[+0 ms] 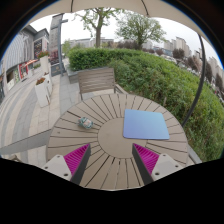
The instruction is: Arrange mouse
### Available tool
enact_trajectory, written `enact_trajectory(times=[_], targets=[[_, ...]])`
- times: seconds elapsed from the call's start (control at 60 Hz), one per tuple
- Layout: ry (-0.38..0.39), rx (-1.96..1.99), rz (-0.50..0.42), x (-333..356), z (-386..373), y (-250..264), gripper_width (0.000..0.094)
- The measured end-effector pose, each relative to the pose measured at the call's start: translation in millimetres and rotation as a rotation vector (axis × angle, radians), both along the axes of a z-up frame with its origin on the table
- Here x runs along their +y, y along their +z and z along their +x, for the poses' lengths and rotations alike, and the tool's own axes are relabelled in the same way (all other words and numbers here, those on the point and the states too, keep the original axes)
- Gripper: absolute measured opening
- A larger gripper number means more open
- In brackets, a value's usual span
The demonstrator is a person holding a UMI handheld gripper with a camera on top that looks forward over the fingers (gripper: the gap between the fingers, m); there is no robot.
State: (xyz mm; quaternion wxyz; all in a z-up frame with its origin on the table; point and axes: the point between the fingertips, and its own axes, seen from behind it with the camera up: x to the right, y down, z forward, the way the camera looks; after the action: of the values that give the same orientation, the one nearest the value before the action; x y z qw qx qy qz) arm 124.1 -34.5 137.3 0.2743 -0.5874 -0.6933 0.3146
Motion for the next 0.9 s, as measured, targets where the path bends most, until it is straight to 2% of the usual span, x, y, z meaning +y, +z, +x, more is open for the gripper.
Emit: enact_trajectory(times=[0.333, 0.767, 0.9], targets=[[0.052, 0.023, -0.026, -97, -31, -24, 0.0854], [-0.033, 0.069, -0.023, -144, -139, -113, 0.0852], [-0.043, 0.072, 0.010, -145, -162, -133, 0.0852]])
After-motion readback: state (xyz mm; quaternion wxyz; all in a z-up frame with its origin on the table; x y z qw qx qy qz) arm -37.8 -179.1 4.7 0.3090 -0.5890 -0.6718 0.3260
